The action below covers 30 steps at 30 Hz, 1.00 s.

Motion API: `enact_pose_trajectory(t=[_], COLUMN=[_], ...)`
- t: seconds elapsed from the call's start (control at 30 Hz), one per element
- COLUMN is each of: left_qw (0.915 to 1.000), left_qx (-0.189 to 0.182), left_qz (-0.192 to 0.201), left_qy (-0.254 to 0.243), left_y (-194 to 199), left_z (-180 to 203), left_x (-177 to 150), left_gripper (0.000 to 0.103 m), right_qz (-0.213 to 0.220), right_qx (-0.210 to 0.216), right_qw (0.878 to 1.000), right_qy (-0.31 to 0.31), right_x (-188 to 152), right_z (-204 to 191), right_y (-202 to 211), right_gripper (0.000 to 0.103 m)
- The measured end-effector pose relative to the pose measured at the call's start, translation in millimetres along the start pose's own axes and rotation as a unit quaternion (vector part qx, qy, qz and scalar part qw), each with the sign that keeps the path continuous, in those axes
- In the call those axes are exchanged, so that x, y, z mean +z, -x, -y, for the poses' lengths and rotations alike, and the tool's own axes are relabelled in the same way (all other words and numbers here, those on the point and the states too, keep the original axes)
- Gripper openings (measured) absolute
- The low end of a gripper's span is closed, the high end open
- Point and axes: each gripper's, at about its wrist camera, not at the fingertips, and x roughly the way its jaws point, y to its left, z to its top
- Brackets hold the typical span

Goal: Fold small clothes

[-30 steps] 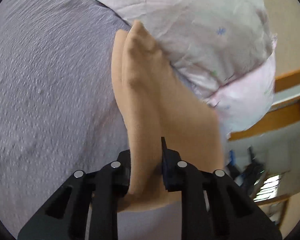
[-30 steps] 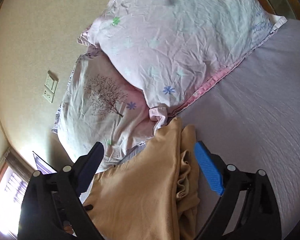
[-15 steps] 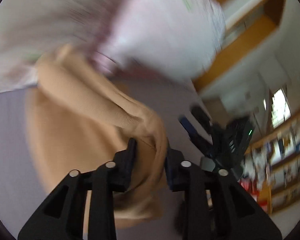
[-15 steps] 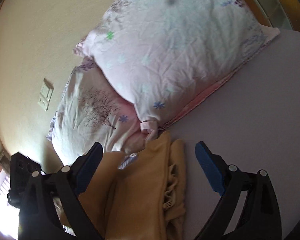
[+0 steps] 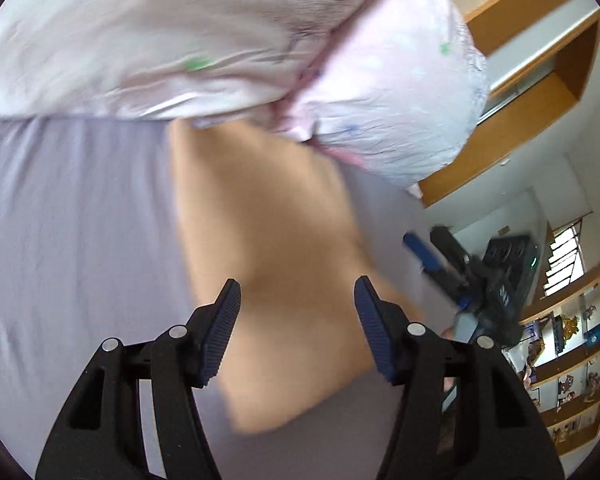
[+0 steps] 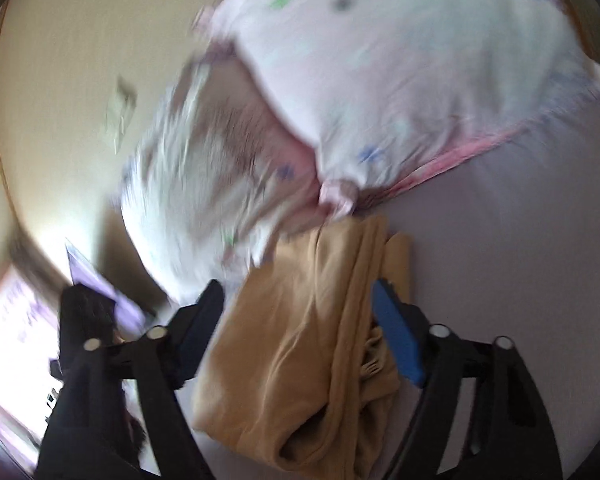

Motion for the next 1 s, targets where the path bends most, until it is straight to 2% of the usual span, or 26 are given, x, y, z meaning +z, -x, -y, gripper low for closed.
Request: enact_pose_trajectory(t=[0.1,0.2,0.27,0.3,0.33,0.4,0.5,0.53,0.6,0.63,0.67,0.7,0.77,0.8,0.83,0.93,0.97,1.0], left_qw=[0.9997,0.9973,0.9941,0.9911,0.9889,0.9846,0.9822,0.9821,0.9819,0.9815,0.9811,0.9806,0.9802,0.9798,0.9791,0.9767,0.9758,0.9751], left_qx=[-0.012,-0.014,-0.012,-0.005,0.001,0.017,0.02,0.018,0.012,0.016,0.019,0.019,0.016,0.016,0.018,0.025,0.027,0.028], left_qz=[-0.002,0.006,0.013,0.016,0.015,-0.003,-0.013,-0.016,-0.023,-0.025,-0.027,-0.029,-0.031,-0.032,-0.033,-0.038,-0.039,-0.04], left_qy=[-0.02,-0.072,-0.107,-0.132,-0.148,-0.174,-0.186,-0.187,-0.188,-0.189,-0.191,-0.193,-0.195,-0.197,-0.2,-0.21,-0.214,-0.217], left_y=[6.7,-2.3,-1.1,-5.0,-7.2,-25.1,-34.5,-36.5,-41.8,-43.7,-46.1,-47.5,-47.8,-49.0,-50.4,-56.1,-58.0,-58.7], left_z=[-0.1,28.4,38.6,47.9,52.7,62.1,63.6,62.2,61.5,61.7,61.9,62.1,63.0,63.4,64.7,68.5,69.6,70.4], left_x=[-13.3,-27.7,-37.9,-42.6,-46.0,-50.9,-60.1,-62.8,-65.7,-67.1,-66.8,-68.3,-71.6,-72.7,-73.3,-78.8,-81.0,-82.7], left_gripper=[0.059,0.061,0.07,0.075,0.075,0.075,0.075,0.075,0.076,0.077,0.077,0.077,0.079,0.08,0.081,0.083,0.084,0.084], right_qz=[-0.043,-0.074,-0.103,-0.112,-0.116,-0.089,-0.036,-0.027,-0.05,-0.071,-0.068,-0.049,-0.035,-0.035,-0.039,-0.077,-0.096,-0.114], right_qx=[-0.057,-0.099,-0.124,-0.13,-0.137,-0.136,-0.12,-0.13,-0.156,-0.184,-0.19,-0.184,-0.143,-0.131,-0.128,-0.141,-0.137,-0.131], right_qw=[0.997,0.992,0.985,0.982,0.98,0.983,0.991,0.99,0.986,0.98,0.979,0.981,0.989,0.99,0.99,0.986,0.985,0.984], right_qy=[0.017,0.04,0.066,0.083,0.087,0.089,0.048,0.04,0.041,0.04,0.036,0.031,0.03,0.032,0.037,0.047,0.046,0.048], right_x=[11.5,16.9,12.9,8.4,6.4,7.1,15.9,16.5,15.9,12.0,10.6,8.8,5.6,3.4,-0.6,-18.8,-27.4,-35.9], right_z=[-9.1,-12.6,-14.7,-17.0,-19.2,-22.5,-18.0,-15.3,-8.7,-3.4,-2.3,-5.8,-19.5,-24.9,-32.0,-42.7,-40.7,-39.4], right_y=[-28.5,-54.9,-73.6,-80.6,-80.0,-65.9,-30.7,-22.7,-25.0,-28.1,-24.0,-11.4,8.6,14.0,20.3,25.0,22.6,19.6], right_gripper=[0.052,0.048,0.032,0.014,0.011,0.008,0.005,0.002,0.004,0.012,0.017,0.022,0.03,0.047,0.058,0.057,0.053,0.03])
